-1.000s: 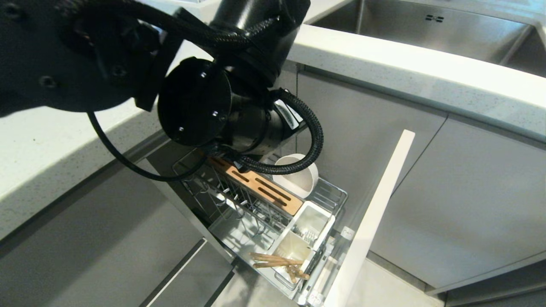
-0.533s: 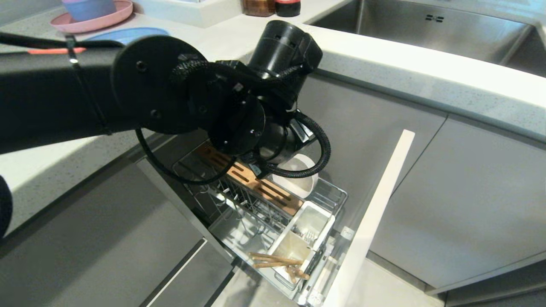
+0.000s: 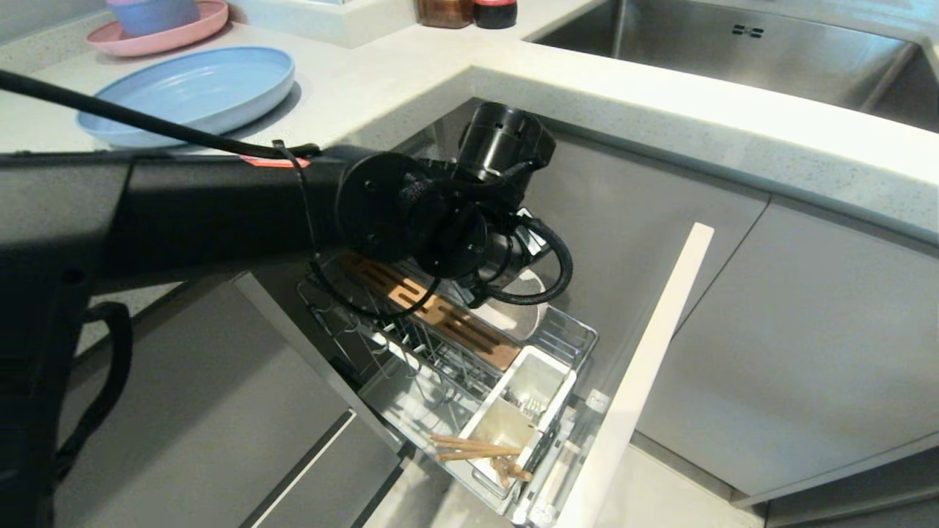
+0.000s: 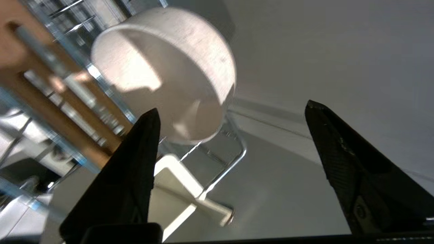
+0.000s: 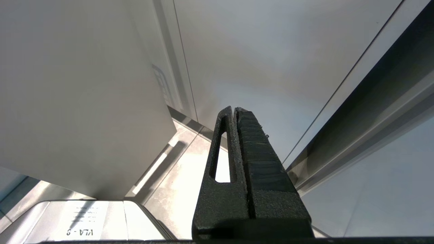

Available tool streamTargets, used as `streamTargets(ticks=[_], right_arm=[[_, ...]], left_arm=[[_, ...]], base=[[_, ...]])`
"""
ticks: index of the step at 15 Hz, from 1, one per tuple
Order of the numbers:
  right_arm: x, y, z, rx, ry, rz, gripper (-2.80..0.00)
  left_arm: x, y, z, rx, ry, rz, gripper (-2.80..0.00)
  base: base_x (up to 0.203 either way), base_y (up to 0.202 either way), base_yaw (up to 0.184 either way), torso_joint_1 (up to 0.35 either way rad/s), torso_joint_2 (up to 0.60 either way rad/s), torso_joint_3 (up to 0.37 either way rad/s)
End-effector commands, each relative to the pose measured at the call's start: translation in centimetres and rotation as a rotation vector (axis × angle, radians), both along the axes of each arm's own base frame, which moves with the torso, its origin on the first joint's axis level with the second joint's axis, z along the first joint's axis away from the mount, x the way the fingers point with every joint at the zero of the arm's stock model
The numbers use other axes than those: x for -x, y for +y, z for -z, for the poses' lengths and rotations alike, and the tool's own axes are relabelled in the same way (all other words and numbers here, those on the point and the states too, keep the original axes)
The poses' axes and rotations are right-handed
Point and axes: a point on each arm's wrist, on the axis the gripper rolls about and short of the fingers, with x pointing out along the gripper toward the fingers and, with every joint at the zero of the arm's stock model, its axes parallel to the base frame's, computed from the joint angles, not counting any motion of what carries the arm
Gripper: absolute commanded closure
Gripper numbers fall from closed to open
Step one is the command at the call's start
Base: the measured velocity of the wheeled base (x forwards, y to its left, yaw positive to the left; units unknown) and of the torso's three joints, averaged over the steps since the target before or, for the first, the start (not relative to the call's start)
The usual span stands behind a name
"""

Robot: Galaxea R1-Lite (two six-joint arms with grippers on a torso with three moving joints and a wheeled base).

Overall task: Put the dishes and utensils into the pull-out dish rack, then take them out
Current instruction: Take the bowl out of the cupboard

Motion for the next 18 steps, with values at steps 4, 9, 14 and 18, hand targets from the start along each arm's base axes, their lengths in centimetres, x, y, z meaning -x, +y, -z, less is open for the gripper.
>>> streamTargets(ticks=[4,9,14,18], right_arm=[[0.0,0.0,0.0,0.0,0.002,0.0,0.0],[0.0,0.0,0.0,0.0,0.002,0.0,0.0],[0.0,0.0,0.0,0.0,0.002,0.0,0.0],[0.0,0.0,0.0,0.0,0.002,0.0,0.0]], left_arm=[[-2.4,-1.5,3.0,-0.035,-0.014,0.013,-2.8],[-3.7,-2.0,4.1,-0.026,-0.045,0.016,-2.8],[-4.6,-2.3,4.8,-0.003,-0.067,0.009,-2.8],[-4.8,-2.5,5.2,-0.004,-0.068,0.009,-2.8]], base=[[0.0,0.0,0.0,0.0,0.0,0.0],[0.0,0.0,0.0,0.0,0.0,0.0],[0.0,0.0,0.0,0.0,0.0,0.0],[0.0,0.0,0.0,0.0,0.0,0.0]])
